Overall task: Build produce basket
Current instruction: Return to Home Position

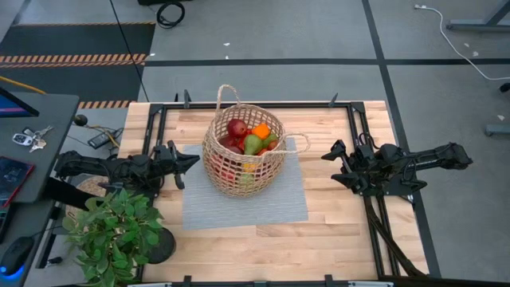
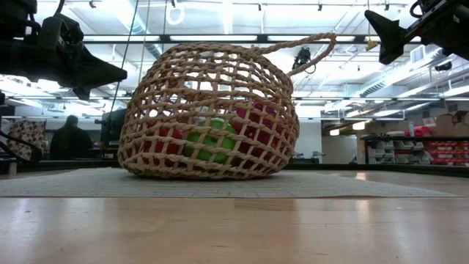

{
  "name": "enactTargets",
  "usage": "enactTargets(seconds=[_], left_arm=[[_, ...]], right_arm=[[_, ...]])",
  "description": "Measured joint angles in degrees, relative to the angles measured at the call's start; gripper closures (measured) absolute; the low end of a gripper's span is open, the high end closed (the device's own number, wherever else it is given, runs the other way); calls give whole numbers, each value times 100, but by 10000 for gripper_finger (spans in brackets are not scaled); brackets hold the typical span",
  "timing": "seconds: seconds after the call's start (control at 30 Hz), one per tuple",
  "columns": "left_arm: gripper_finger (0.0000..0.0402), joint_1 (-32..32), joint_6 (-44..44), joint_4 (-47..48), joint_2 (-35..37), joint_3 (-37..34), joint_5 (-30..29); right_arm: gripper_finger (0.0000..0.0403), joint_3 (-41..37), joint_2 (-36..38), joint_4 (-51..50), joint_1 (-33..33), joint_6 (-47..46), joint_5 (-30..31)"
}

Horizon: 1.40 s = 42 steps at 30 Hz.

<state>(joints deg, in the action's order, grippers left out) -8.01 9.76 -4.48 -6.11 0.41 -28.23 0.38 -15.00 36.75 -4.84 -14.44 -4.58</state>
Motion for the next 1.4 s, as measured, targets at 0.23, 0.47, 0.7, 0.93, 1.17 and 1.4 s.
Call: enactTargets(seconds=[0.23, 0.47, 0.7, 0.93, 1.17, 1.4], left_arm=[[368, 2, 0, 0, 2, 0, 0], [361, 1, -1, -2, 1, 0, 0], [369, 2, 0, -1, 2, 0, 0], [362, 2, 0, -1, 2, 2, 0], [367, 1, -2, -2, 0, 0, 0], [370, 1, -2, 0, 1, 0, 0]], right_arm=[[52, 0, 0, 0, 0, 0, 0], [52, 0, 0, 0, -2, 0, -1], [52, 0, 2, 0, 0, 0, 0], [52, 0, 2, 0, 0, 0, 0], [52, 0, 1, 0, 0, 0, 0], [52, 0, 2, 0, -1, 2, -2]])
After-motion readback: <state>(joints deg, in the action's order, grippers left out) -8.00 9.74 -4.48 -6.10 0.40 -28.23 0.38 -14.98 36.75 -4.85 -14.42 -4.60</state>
